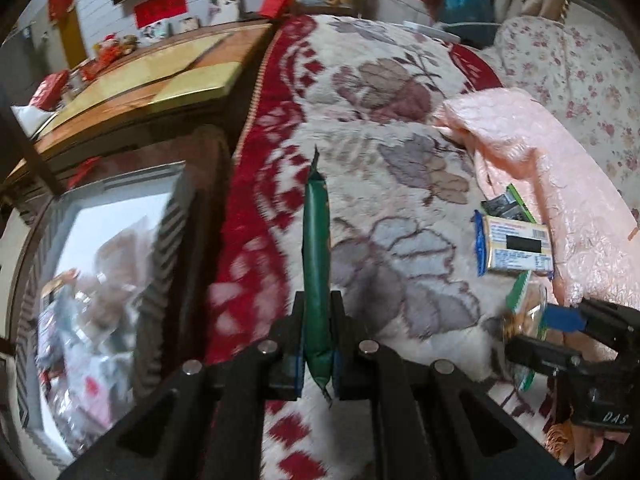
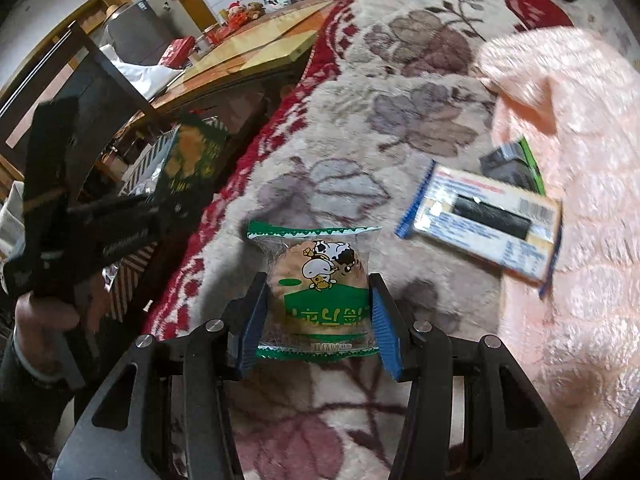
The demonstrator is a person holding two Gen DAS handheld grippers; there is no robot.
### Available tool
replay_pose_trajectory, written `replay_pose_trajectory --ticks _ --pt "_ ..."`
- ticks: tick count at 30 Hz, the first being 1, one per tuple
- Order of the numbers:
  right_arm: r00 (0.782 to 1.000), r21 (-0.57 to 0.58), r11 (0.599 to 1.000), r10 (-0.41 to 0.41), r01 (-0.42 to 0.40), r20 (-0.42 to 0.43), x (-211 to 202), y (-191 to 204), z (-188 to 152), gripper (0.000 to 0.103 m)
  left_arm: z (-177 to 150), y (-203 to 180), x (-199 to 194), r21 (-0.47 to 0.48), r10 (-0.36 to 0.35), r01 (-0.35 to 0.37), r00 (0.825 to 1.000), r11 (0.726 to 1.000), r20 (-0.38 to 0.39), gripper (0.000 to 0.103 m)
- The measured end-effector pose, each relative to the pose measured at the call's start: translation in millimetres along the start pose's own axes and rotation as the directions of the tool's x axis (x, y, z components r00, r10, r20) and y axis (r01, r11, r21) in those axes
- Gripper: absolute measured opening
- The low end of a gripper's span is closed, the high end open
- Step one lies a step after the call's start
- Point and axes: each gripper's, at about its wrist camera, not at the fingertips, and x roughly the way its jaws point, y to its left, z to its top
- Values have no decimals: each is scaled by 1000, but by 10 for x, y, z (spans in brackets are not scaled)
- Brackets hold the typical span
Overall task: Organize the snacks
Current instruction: 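Carry the green packet and cookie packet with both tools over the white tray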
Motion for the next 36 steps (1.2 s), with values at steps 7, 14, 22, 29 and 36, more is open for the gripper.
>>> replay_pose_trajectory --ticks 7,14,22,29,36 --pt "1000 -32 999 -9 9 5 85 266 98 48 -167 176 -179 -35 59 -58 998 998 29 11" --pt "1000 -73 997 -7 7 -9 191 519 169 48 -290 347 -307 -66 98 -95 994 993 44 11" --pt "1000 -139 990 13 -17 -26 281 855 212 48 -374 574 -434 -116 129 -122 990 986 55 11" --pt "999 -193 980 32 -40 -42 347 1137 265 48 -467 797 -498 -169 152 -142 987 975 52 11" --pt "996 -256 964 55 -70 -66 451 1458 323 48 -562 1095 -560 -233 187 -173 982 957 41 11"
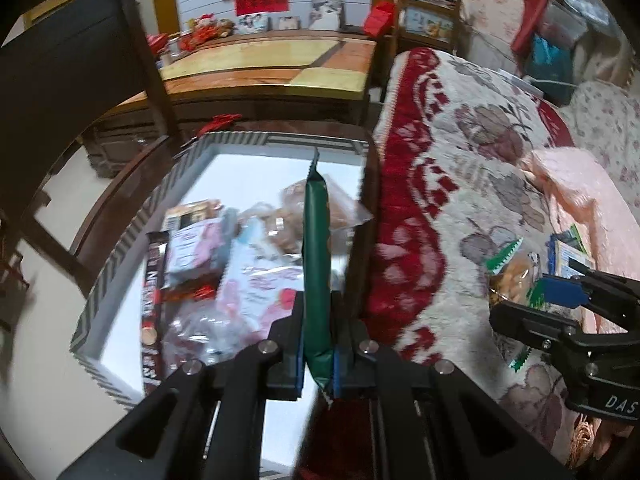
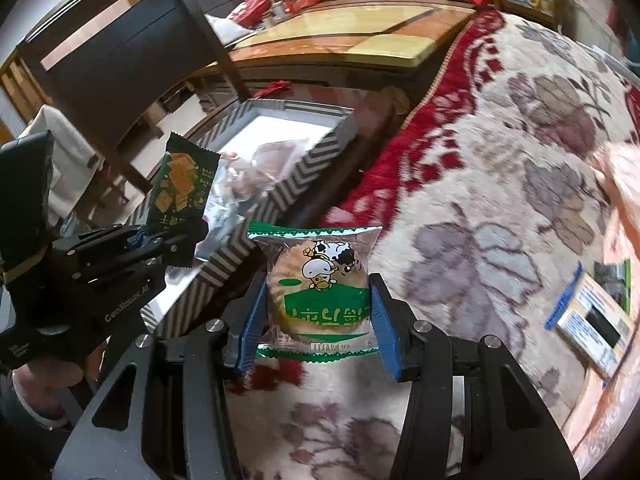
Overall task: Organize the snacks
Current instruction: 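Carry the green packet and cookie packet with both tools over the white tray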
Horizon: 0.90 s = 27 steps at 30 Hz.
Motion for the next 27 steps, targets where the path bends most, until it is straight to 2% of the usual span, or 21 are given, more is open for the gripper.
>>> replay_pose_trajectory --ticks 12,27 --pt "999 -83 996 35 -37 -25 191 407 251 48 16 421 5 -91 47 -47 999 995 -2 11" --pt "997 -151 987 53 -61 -56 479 756 499 48 -10 792 110 -179 61 -65 998 982 -29 11"
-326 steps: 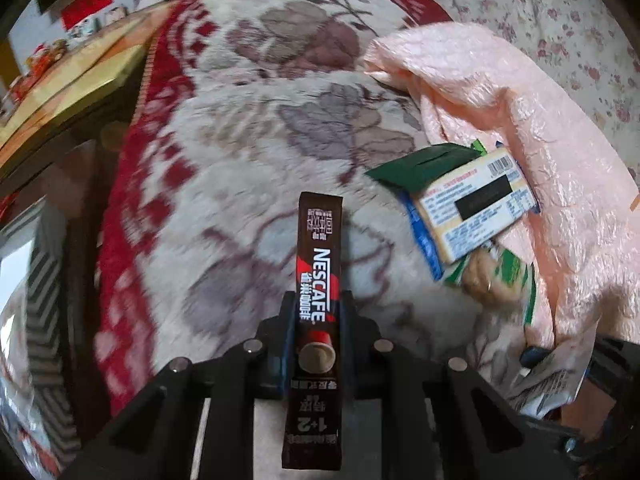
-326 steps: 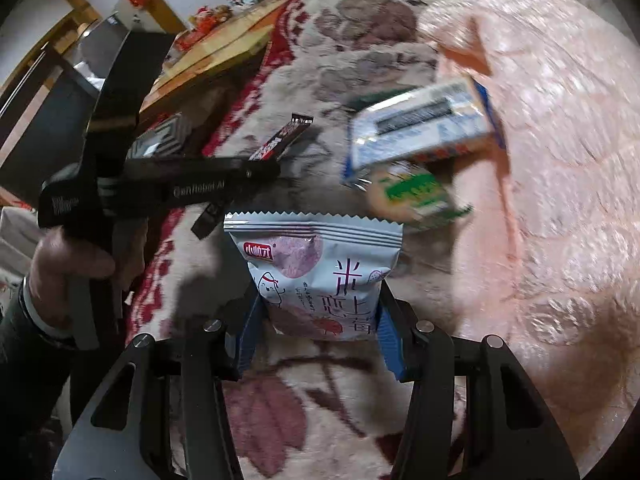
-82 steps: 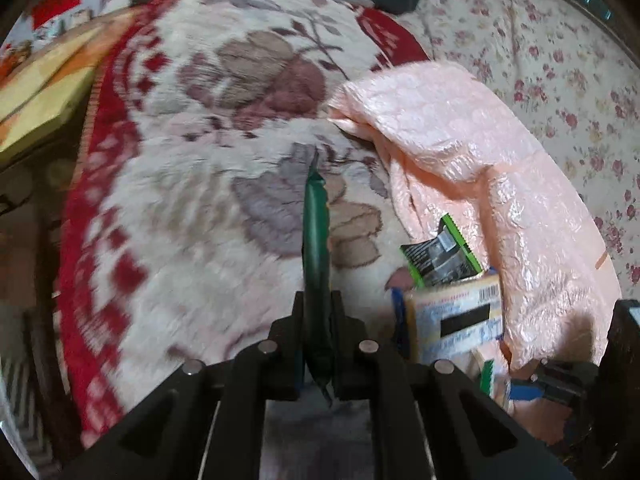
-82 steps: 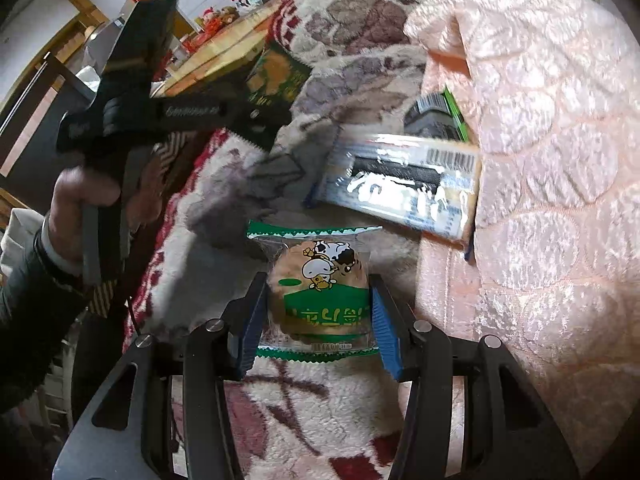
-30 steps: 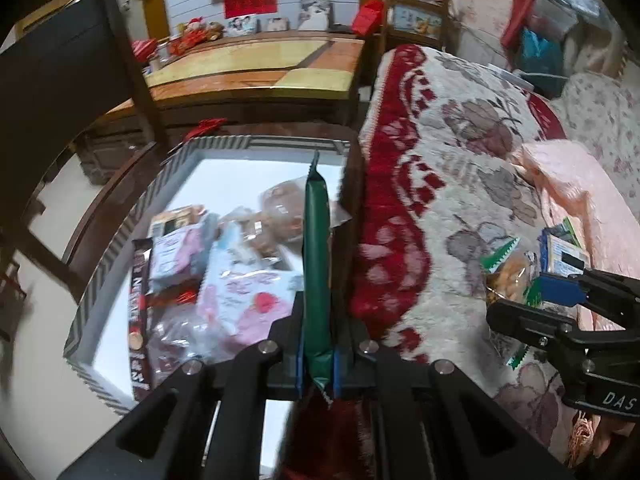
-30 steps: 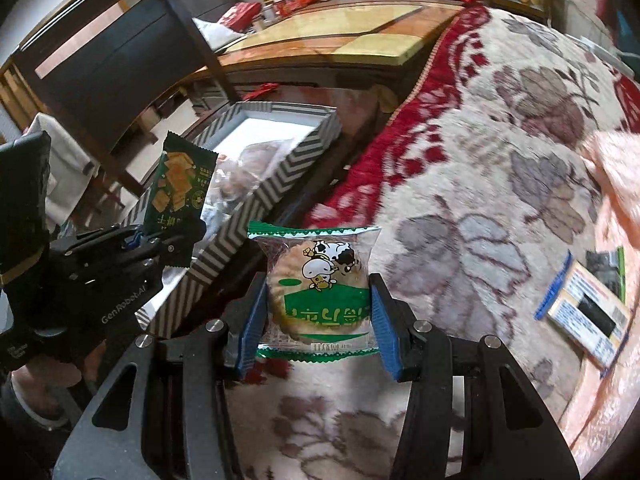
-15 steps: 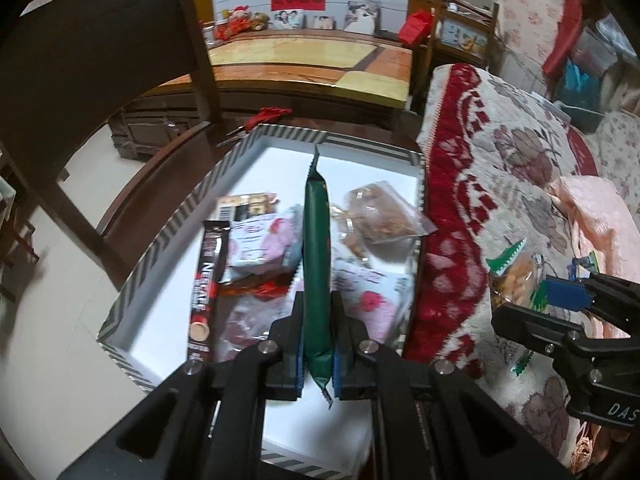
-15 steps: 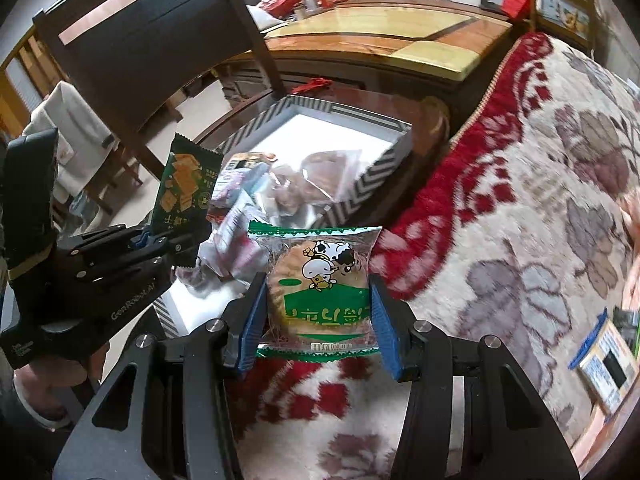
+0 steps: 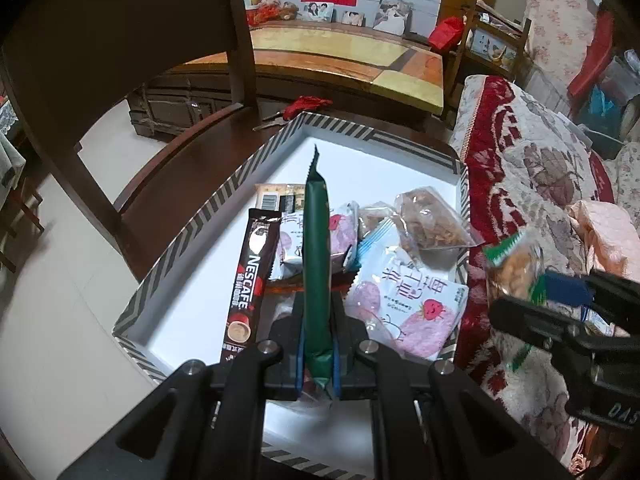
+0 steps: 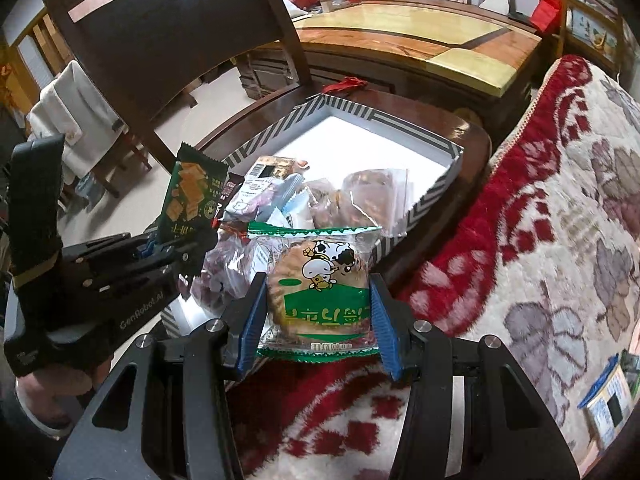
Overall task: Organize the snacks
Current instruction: 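Carry the green packet and cookie packet with both tools over the white tray, then open both tools to drop the green and cookie packets into the tray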
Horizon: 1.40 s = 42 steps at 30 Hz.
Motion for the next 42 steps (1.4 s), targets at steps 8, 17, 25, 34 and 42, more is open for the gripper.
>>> replay_pose_trajectory --ticks 8,17,25,34,42 --pt "1000 -5 1000 -8 8 -28 239 -16 219 48 15 24 97 -8 12 -13 1000 1000 -19 11" --pt "997 -53 999 -16 12 -70 601 69 415 48 61 49 183 -13 23 -23 999 1000 -24 11" --pt "997 -28 999 41 -43 -62 775 107 480 50 89 96 239 -33 30 -31 999 999 -27 14" --pt "998 26 998 60 -60 -19 641 62 445 52 87 159 193 -74 42 -43 999 996 -9 67" --pt "997 50 997 60 -62 47 291 32 323 52 100 57 34 -41 71 -69 997 997 35 73"
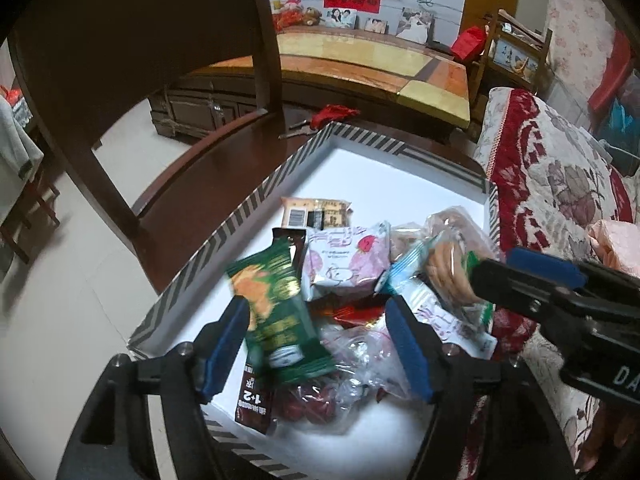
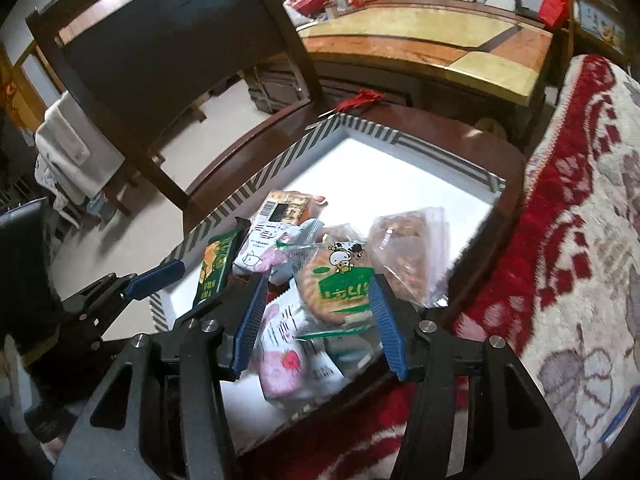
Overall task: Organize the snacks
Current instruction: 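Open both tools to drop the green and cookie packets into the tray, then move both tools over the white-and-blue box and green packet on the blanket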
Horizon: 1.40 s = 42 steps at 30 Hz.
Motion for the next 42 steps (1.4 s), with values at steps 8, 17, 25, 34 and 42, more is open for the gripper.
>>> replay_pose_trajectory --ticks 8,17,25,34,42 --pt "999 74 997 -22 19 36 -417 -267 -237 52 -7 -278 -248 58 -24 21 998 998 58 85" --pt "995 147 988 -58 46 78 -868 -618 -565 53 -68 -651 -405 138 -70 60 995 989 69 85" --pt "990 234 965 -130 115 52 -1174 -1109 -1062 57 -166 -1023 -417 200 -118 108 992 974 39 86" --pt "966 416 882 -256 222 26 -1600 -1905 -1709 57 -342 -1521 -366 293 -174 171 985 940 -17 86" --pt "937 499 820 -346 280 43 -1905 -2481 -1816 57 -471 -1831 -266 348 -188 201 980 916 -72 86"
